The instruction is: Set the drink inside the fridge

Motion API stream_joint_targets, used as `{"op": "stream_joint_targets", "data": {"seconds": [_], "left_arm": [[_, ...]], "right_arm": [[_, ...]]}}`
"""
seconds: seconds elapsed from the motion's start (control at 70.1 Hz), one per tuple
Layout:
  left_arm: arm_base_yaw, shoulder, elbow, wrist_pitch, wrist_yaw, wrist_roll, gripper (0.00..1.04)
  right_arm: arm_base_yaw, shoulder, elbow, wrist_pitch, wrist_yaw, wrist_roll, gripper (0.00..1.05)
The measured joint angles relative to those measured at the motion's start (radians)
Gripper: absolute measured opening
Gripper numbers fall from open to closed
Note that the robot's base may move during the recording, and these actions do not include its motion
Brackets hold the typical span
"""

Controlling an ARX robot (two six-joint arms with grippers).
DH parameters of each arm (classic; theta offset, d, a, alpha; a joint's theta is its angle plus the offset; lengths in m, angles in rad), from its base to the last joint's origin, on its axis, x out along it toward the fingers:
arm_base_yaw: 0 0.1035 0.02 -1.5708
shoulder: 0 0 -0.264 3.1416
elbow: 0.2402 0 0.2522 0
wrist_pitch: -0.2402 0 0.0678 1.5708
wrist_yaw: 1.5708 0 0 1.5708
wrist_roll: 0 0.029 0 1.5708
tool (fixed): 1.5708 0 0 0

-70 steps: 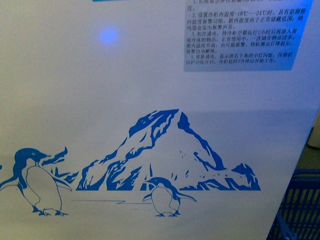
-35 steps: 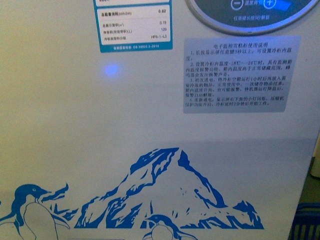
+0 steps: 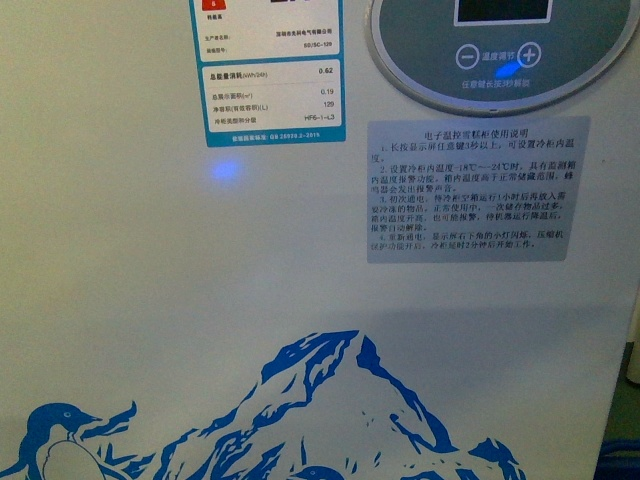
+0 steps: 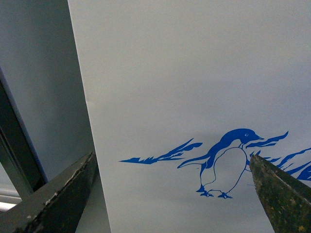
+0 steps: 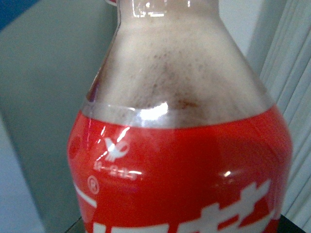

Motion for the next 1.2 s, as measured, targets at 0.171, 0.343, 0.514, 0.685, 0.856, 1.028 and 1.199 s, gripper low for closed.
{"op": "stream_joint_targets", "data": {"seconds": [0.171, 0.343, 0.514, 0.685, 0.856, 1.028, 1.199], "left_arm": [[0.000, 0.000, 0.000, 0.000, 0.000, 0.000, 0.97], [0.000, 0.000, 0.000, 0.000, 0.000, 0.000, 0.97], [0.000, 0.000, 0.000, 0.000, 0.000, 0.000, 0.97], [0.000, 0.000, 0.000, 0.000, 0.000, 0.000, 0.97], [0.000, 0.000, 0.000, 0.000, 0.000, 0.000, 0.97], [0.000, 0.000, 0.000, 0.000, 0.000, 0.000, 0.97], [0.000, 0.000, 0.000, 0.000, 0.000, 0.000, 0.97]], "right_arm": [[0.112, -0.088, -0.027, -0.030, 0.126, -0.014, 0.38], [0.135, -0.125, -0.054, -0.021, 0.197, -0.013, 0.38], [0.124, -0.127, -0.093, -0.007, 0.245, -0.003, 0.38], [0.206, -0.131, -0.111, 0.037, 0.353, 0.008, 0.38], [0.237, -0.137, -0.143, 0.031, 0.362, 0.018, 0.47], [0.237, -0.140, -0.143, 0.030, 0.376, 0.026, 0.39], [0.237, -0.145, -0.143, 0.030, 0.376, 0.028, 0.38]]}}
